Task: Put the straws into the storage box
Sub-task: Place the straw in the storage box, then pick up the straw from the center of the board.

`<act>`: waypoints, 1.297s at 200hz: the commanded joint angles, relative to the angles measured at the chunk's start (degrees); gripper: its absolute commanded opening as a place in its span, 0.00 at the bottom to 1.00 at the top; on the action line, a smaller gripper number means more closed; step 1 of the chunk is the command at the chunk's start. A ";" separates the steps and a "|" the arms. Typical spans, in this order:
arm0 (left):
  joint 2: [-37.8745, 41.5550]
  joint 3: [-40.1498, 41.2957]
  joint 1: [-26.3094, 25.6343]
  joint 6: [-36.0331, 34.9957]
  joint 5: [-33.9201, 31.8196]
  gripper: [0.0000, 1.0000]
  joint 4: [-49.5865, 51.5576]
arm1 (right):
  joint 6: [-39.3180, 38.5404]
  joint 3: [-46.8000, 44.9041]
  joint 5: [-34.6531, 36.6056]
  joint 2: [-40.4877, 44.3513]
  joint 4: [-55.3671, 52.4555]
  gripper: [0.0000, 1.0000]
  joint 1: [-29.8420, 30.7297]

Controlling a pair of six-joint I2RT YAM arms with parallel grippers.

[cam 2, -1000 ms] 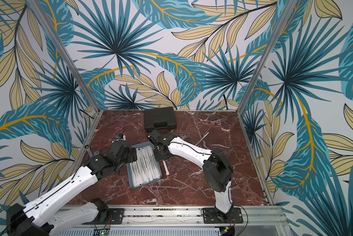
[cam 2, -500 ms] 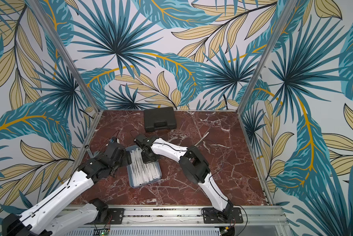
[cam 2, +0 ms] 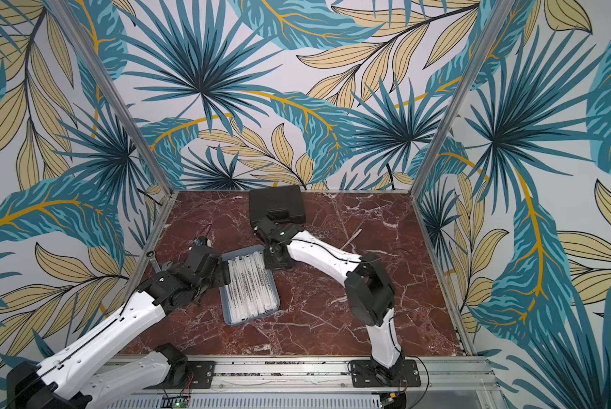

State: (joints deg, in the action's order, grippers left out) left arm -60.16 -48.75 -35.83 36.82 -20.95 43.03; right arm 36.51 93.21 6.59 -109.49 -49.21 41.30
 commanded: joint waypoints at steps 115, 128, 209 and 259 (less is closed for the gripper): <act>-24.13 -12.47 -16.55 -3.84 0.11 0.81 -10.79 | 2.42 -4.78 6.06 -11.49 8.13 0.42 -27.39; -23.65 -12.25 -16.46 -3.57 -0.70 0.81 -10.16 | 2.50 -4.65 5.78 -12.40 8.33 0.38 -27.59; -14.45 -7.84 -8.91 -3.22 -2.46 0.81 -6.70 | 1.40 -6.20 5.19 -8.64 8.54 0.09 -27.34; 1.92 -1.94 6.52 -4.74 -3.04 0.81 -2.17 | 0.70 -10.97 7.07 3.96 5.19 0.08 -15.00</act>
State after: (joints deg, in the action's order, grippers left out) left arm -64.77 -53.91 -35.59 33.04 -23.24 36.82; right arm 37.67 84.01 12.51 -112.68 -41.08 18.17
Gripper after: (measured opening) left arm 0.813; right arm 0.081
